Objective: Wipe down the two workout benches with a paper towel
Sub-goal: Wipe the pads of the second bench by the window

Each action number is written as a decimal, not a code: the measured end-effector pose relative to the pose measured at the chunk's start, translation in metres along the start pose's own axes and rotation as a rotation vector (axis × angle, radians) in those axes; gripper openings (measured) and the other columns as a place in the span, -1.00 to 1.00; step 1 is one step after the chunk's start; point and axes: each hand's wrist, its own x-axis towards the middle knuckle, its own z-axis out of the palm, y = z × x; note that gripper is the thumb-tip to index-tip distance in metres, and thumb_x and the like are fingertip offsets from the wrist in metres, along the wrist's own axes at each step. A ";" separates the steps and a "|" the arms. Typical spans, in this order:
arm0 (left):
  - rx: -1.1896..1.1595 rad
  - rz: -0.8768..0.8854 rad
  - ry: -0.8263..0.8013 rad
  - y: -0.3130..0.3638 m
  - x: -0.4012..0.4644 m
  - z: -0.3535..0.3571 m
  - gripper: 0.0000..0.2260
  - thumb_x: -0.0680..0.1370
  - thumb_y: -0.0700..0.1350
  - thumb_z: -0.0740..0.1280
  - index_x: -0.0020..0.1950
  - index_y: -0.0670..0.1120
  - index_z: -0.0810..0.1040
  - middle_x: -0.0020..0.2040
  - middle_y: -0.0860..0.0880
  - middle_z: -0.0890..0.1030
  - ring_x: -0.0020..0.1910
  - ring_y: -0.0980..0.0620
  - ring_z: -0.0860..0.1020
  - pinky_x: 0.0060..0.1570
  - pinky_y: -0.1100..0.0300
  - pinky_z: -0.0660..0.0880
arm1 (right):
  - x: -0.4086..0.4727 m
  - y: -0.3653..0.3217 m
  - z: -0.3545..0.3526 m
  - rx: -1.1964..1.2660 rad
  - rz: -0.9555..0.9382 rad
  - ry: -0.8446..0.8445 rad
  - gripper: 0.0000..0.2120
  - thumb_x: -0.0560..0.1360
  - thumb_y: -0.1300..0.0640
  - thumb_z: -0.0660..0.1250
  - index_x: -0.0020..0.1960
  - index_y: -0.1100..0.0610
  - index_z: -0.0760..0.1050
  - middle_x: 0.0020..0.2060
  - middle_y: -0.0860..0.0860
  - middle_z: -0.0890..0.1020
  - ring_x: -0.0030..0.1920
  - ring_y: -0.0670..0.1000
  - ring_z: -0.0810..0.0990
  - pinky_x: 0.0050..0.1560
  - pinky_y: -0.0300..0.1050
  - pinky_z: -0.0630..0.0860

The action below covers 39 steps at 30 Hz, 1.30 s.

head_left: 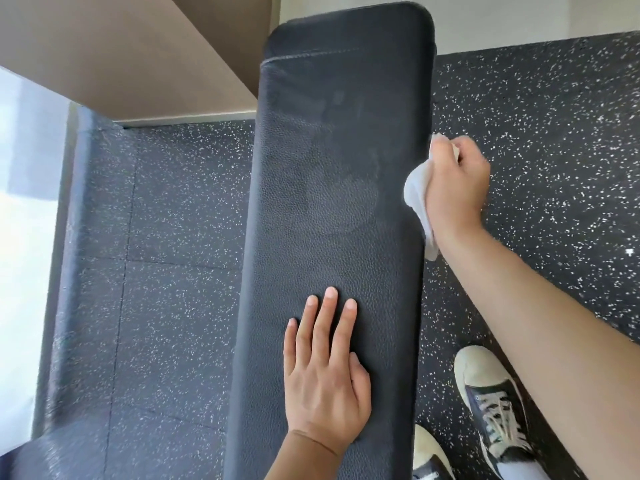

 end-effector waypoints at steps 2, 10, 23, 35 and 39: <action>-0.006 -0.004 -0.003 0.002 0.000 -0.001 -0.30 0.52 -0.02 0.21 0.69 0.07 0.19 0.71 0.02 0.15 0.69 -0.09 0.16 0.62 -0.15 0.11 | -0.003 0.002 -0.004 0.009 -0.014 -0.027 -0.60 0.64 0.06 0.27 -0.23 0.30 0.25 -0.34 0.00 0.27 -0.28 -0.04 0.26 -0.26 -0.10 0.23; -0.013 -0.005 -0.033 0.003 0.002 -0.003 -0.31 0.53 -0.02 0.19 0.69 0.07 0.19 0.72 0.03 0.13 0.69 -0.07 0.12 0.61 -0.16 0.10 | -0.079 0.031 -0.032 -0.034 -0.009 -0.055 -0.54 0.69 -0.03 0.27 -0.24 0.24 0.26 -0.37 -0.01 0.30 -0.30 -0.03 0.29 -0.28 -0.10 0.25; 0.000 -0.009 -0.020 0.004 0.000 -0.003 -0.34 0.54 -0.03 0.19 0.68 0.05 0.22 0.71 0.03 0.15 0.70 -0.05 0.10 0.61 -0.16 0.12 | -0.052 0.027 -0.023 0.023 -0.024 -0.021 -0.58 0.59 0.01 0.29 -0.20 0.34 0.31 -0.38 -0.05 0.29 -0.36 -0.12 0.26 -0.33 -0.21 0.23; -0.009 -0.003 0.007 0.000 -0.001 0.001 -0.35 0.57 -0.02 0.15 0.69 0.07 0.19 0.72 0.05 0.12 0.71 -0.03 0.07 0.60 -0.17 0.14 | -0.144 0.071 -0.057 -0.050 -0.048 -0.043 -0.56 0.69 -0.07 0.25 -0.25 0.16 0.28 -0.40 -0.09 0.32 -0.34 -0.11 0.29 -0.32 -0.18 0.24; -0.003 -0.008 0.003 0.001 -0.002 0.001 -0.35 0.57 -0.02 0.15 0.70 0.08 0.17 0.72 0.05 0.12 0.71 -0.02 0.06 0.60 -0.15 0.12 | -0.152 0.073 -0.060 -0.048 -0.036 -0.065 -0.60 0.65 -0.04 0.26 -0.25 0.15 0.29 -0.42 -0.09 0.32 -0.34 -0.10 0.30 -0.32 -0.17 0.25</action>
